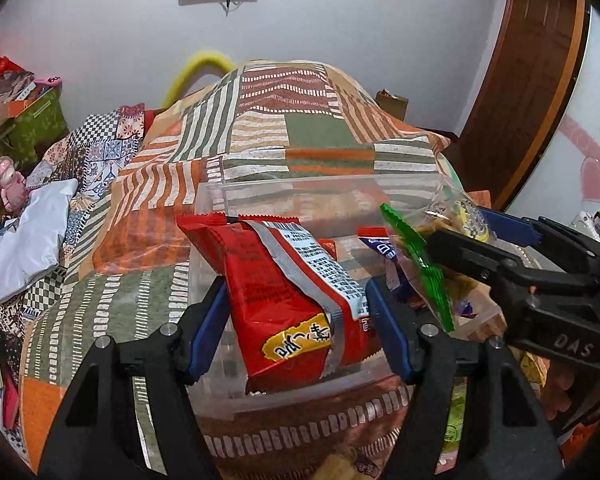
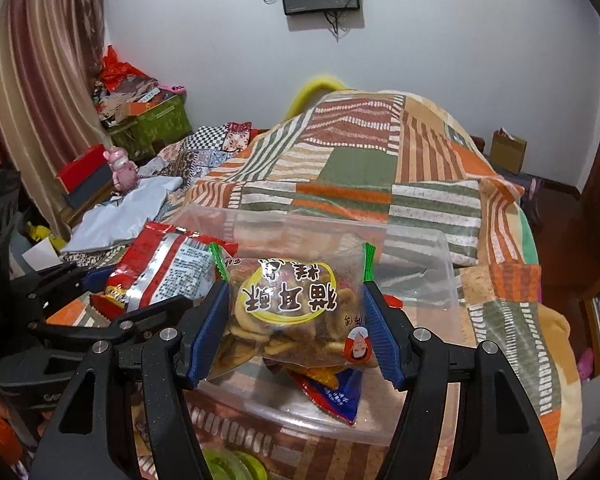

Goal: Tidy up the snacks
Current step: 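Lower both bags into the clear box and open both tools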

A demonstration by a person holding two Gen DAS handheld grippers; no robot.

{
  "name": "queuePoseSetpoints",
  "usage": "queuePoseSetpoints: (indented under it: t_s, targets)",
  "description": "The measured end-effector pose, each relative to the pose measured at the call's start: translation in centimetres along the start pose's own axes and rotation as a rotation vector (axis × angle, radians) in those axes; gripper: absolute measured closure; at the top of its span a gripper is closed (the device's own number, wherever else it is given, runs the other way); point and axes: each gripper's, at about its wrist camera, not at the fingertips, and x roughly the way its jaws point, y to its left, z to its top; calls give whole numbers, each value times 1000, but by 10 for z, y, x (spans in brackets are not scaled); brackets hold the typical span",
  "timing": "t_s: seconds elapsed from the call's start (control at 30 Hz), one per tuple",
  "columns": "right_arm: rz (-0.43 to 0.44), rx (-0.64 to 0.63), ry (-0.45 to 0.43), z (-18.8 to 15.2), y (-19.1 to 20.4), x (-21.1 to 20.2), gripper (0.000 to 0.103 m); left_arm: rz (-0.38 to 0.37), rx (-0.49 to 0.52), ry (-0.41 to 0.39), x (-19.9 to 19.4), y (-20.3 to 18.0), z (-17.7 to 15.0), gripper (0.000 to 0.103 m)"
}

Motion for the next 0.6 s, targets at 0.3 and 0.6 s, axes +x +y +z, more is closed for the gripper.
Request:
queuePoseSetpoints:
  t_s: [0.3, 0.6]
  targets:
    - [2, 3, 4, 1, 1, -13, 36, -39, -36, -27, -22, 2, 1, 35]
    - [-14, -42, -54, -2, 11, -48, 29, -26, -28, -67, -62, -3, -9, 30]
